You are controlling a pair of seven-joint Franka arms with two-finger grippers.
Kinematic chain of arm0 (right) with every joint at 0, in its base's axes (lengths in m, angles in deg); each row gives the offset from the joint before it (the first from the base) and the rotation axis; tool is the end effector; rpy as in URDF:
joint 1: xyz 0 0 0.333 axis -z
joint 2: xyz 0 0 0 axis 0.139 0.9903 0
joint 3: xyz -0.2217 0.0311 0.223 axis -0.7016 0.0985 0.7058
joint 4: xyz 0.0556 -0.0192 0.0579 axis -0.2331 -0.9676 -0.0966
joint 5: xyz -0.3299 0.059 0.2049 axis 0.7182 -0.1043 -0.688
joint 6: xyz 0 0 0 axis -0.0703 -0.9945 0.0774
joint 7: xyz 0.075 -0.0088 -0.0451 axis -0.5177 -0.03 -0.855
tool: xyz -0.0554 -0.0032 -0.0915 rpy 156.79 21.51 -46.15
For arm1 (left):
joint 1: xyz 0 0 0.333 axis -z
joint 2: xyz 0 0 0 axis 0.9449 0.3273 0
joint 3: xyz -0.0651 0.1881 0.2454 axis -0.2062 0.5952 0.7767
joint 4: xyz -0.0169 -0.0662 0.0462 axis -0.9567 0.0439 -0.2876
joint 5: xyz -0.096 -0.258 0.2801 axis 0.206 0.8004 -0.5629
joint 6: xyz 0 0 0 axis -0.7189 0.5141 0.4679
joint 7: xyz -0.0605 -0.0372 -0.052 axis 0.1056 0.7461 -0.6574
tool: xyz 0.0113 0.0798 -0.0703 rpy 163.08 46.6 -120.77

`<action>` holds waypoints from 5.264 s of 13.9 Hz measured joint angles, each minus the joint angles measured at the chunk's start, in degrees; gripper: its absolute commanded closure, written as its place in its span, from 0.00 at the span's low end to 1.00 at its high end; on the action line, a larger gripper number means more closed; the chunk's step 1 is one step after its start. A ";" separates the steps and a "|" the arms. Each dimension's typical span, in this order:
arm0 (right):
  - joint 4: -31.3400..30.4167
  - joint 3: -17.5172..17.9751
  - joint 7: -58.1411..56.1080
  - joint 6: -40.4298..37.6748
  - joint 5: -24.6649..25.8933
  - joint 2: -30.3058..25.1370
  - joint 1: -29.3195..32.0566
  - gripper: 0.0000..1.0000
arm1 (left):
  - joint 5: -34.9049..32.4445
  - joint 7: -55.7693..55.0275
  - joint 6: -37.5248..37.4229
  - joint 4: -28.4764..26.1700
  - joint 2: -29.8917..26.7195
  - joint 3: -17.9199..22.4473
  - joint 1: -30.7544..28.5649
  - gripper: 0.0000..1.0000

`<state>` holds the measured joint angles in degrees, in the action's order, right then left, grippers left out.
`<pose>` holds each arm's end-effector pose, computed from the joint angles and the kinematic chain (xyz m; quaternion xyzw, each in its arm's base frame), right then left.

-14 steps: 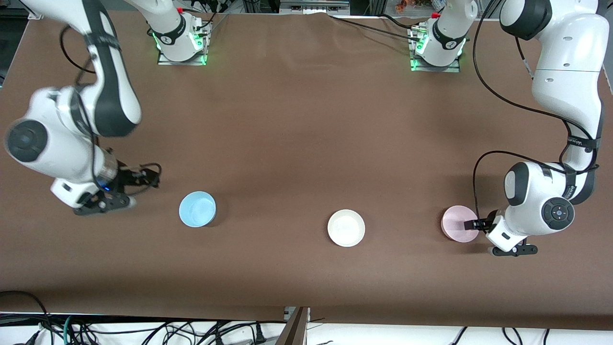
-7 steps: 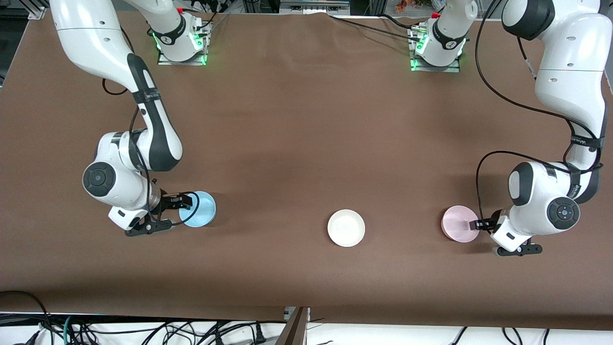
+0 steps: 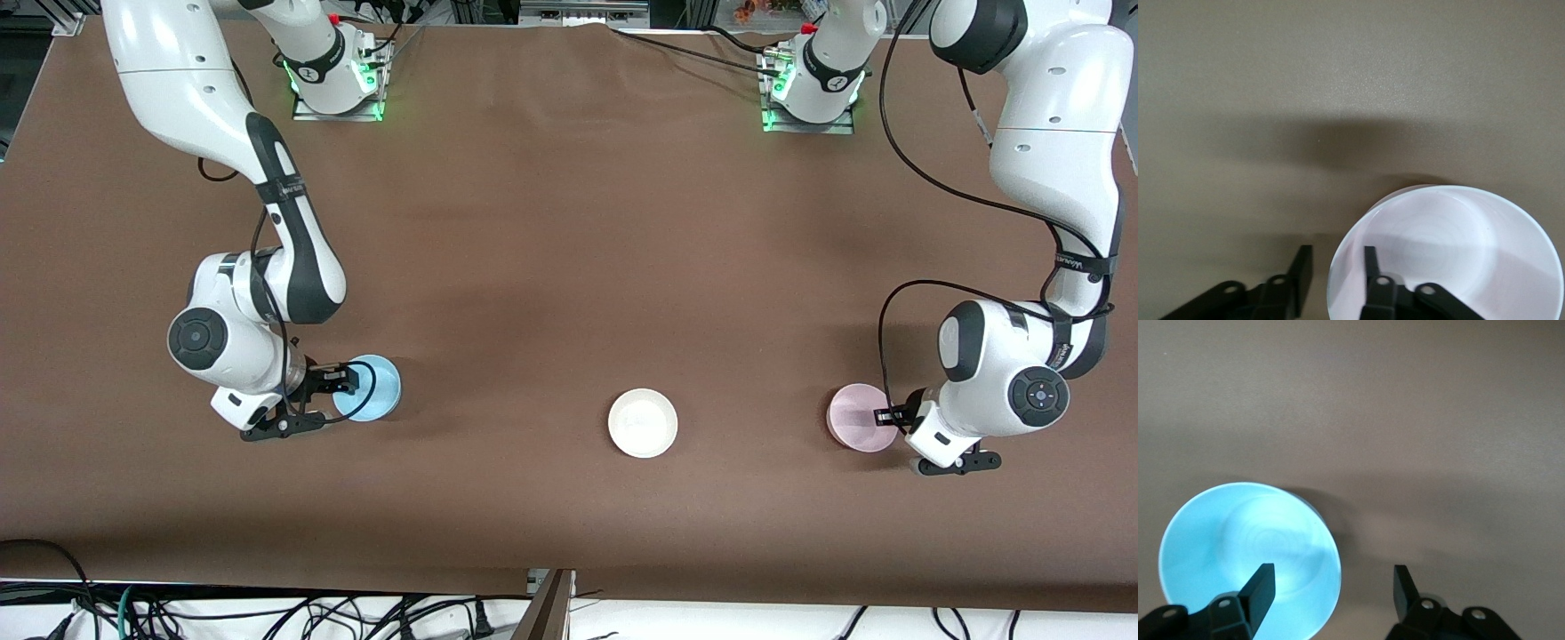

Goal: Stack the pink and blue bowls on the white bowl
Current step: 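Close the left gripper on the pink rim and the right gripper on the blue rim, then carry the pink bowl with the left gripper onto the white bowl, then set the pink bowl in the white bowl while the right gripper drags the blue bowl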

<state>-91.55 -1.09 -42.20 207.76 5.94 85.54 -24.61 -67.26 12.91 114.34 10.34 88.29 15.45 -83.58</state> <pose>0.6927 0.1124 0.2304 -0.9958 -0.0919 -0.0043 0.0018 0.7214 0.0503 0.1941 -0.9970 -0.0651 0.0403 0.0129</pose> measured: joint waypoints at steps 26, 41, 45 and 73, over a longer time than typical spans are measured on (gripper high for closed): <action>0.27 -0.04 0.60 0.37 -2.46 0.88 0.03 1.00 | 1.26 -34.34 -10.42 0.68 -5.65 -19.70 1.93 1.00; 9.56 1.27 14.73 -10.39 -7.78 0.86 -2.57 1.00 | 1.60 -61.18 0.63 7.95 1.97 -17.61 16.15 1.00; 11.90 3.31 21.87 -12.09 -7.78 0.86 -3.40 1.00 | 1.59 -61.41 0.97 8.79 3.36 -16.65 17.29 1.00; 17.70 5.43 48.91 -7.06 -8.71 2.96 -12.25 1.00 | 0.72 -58.97 4.02 10.32 6.93 -9.14 20.33 0.38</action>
<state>-73.85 4.34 6.71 200.69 -2.77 88.50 -36.86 -66.54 -46.06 118.36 20.66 95.22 6.32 -63.25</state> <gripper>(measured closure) 0.982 0.401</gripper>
